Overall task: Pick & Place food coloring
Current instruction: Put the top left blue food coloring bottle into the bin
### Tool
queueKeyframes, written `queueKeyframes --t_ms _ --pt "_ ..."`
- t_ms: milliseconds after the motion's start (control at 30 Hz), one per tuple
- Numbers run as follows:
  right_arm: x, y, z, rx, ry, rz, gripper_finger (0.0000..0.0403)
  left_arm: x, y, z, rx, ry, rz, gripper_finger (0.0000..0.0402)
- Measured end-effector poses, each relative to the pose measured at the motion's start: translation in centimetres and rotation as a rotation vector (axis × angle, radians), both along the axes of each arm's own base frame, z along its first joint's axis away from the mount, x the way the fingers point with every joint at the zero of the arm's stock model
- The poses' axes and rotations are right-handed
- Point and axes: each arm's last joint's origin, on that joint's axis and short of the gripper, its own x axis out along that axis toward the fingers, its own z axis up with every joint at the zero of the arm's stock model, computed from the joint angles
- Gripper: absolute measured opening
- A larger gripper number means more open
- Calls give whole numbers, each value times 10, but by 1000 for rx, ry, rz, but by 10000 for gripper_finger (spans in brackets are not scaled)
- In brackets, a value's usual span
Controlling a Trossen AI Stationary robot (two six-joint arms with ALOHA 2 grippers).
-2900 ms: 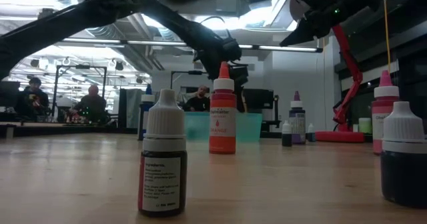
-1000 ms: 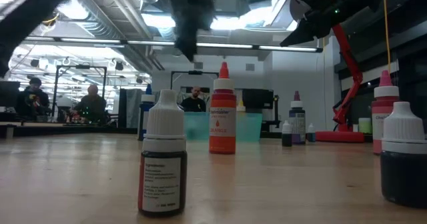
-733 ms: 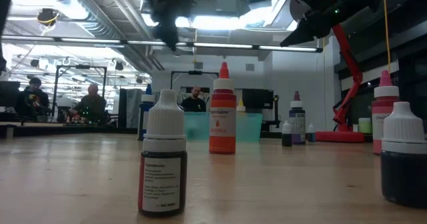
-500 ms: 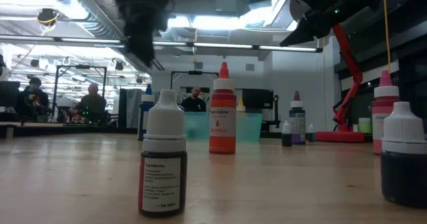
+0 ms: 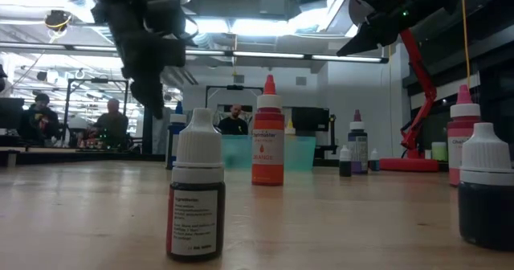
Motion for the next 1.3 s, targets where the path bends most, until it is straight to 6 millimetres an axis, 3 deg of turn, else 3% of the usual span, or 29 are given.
queueKeyframes --t_ms 267,933,1100,1300 --pt "0 0 0 2 -1 -1 12 4 4 -20 92 -107 76 297" --pt "0 0 0 3 -1 -1 12 19 6 -46 44 -107 46 293" --pt "0 0 0 27 -12 -14 12 20 6 -45 45 -115 57 259" --pt "0 0 0 26 -10 -13 12 20 6 -45 35 -117 76 180"
